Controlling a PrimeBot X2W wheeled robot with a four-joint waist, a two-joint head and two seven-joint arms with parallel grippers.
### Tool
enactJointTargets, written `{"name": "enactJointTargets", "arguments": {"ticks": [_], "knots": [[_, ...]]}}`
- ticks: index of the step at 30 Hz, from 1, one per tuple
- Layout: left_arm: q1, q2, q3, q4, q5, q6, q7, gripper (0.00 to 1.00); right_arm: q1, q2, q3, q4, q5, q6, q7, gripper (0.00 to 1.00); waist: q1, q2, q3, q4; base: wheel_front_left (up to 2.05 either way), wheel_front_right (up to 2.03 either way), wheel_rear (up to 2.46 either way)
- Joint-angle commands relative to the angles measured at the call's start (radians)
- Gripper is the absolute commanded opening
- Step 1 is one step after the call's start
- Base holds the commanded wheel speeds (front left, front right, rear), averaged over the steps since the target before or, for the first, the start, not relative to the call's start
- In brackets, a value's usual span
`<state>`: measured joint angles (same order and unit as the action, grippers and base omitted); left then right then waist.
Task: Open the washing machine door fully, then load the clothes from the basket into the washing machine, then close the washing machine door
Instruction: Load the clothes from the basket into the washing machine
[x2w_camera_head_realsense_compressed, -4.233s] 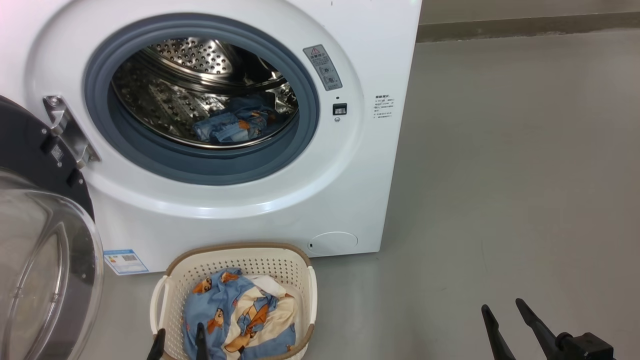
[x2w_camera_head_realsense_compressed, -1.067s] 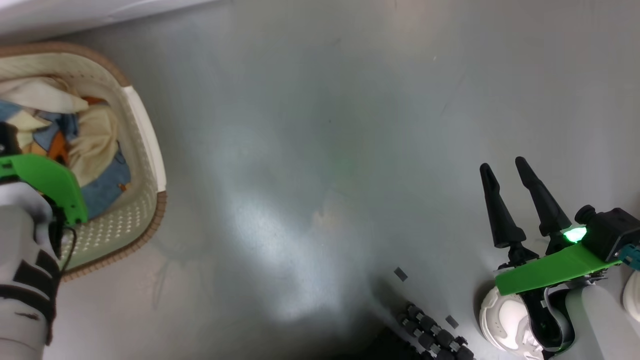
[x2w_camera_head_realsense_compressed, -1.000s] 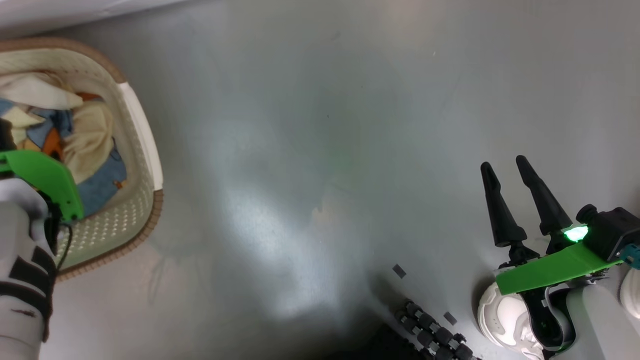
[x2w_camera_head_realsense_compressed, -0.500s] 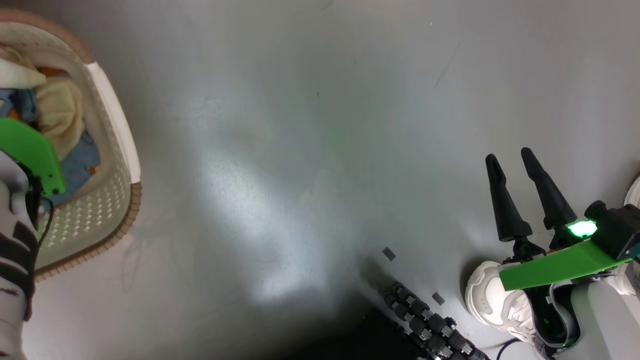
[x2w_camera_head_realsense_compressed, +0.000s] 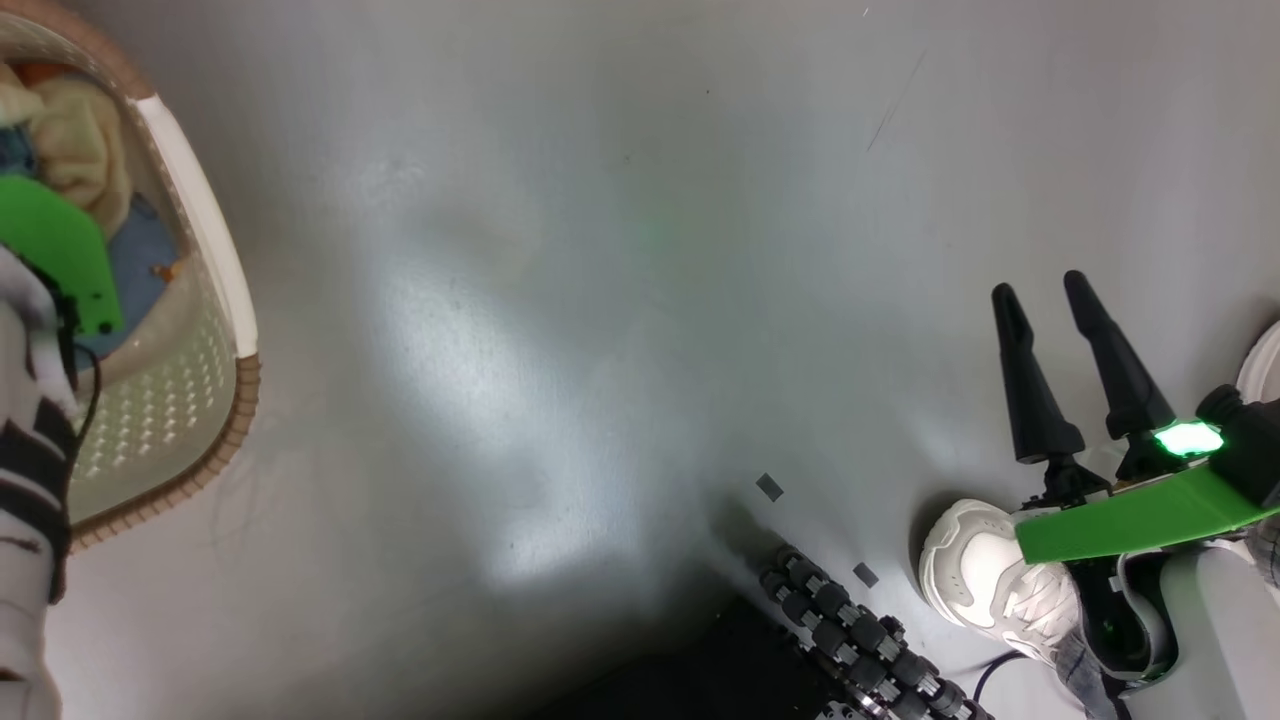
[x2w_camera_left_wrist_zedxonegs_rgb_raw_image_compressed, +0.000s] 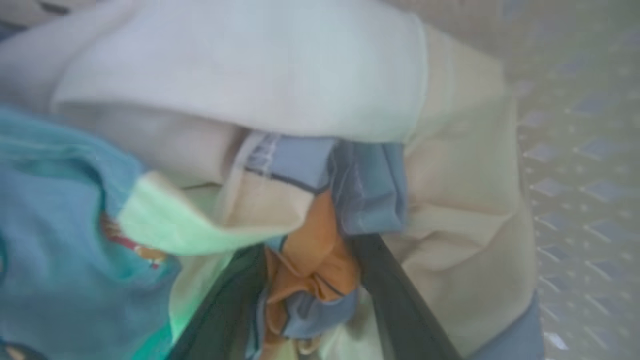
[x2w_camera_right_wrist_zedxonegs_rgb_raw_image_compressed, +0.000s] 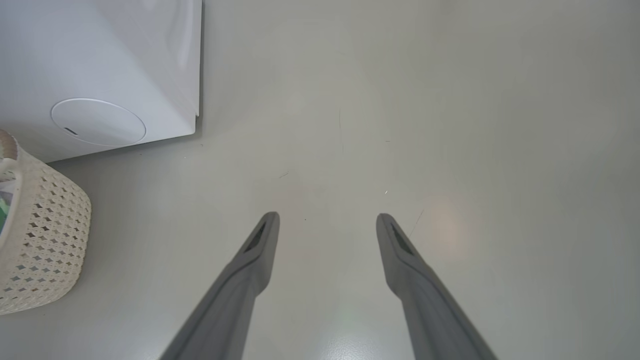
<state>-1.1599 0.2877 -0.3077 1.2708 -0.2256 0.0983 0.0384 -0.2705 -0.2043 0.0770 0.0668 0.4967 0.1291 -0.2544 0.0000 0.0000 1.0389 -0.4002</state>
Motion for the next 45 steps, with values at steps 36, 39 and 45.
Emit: {"name": "enactJointTargets", "arguments": {"ticks": [36,39,45], "knots": [[0.401,-0.120,0.146,-0.383,-0.096,0.125,-0.300,0.00,0.081,-0.016,-0.063,-0.017,-0.038,0.002,-0.007,1.00,0.0000,0.0000,-0.331,0.198,0.00,0.00,0.00],[0.460,-0.130,0.157,-0.444,-0.086,0.130,-0.300,0.00,0.095,-0.015,-0.063,-0.014,-0.046,0.002,-0.007,1.00,0.0000,0.0000,-0.376,0.210,0.00,0.00,0.00],[0.619,-0.167,0.185,-0.577,-0.068,0.120,-0.300,0.00,0.147,-0.014,-0.062,-0.005,-0.079,0.002,-0.007,1.00,0.0000,0.0000,-0.511,0.247,0.00,0.00,0.00]]}}
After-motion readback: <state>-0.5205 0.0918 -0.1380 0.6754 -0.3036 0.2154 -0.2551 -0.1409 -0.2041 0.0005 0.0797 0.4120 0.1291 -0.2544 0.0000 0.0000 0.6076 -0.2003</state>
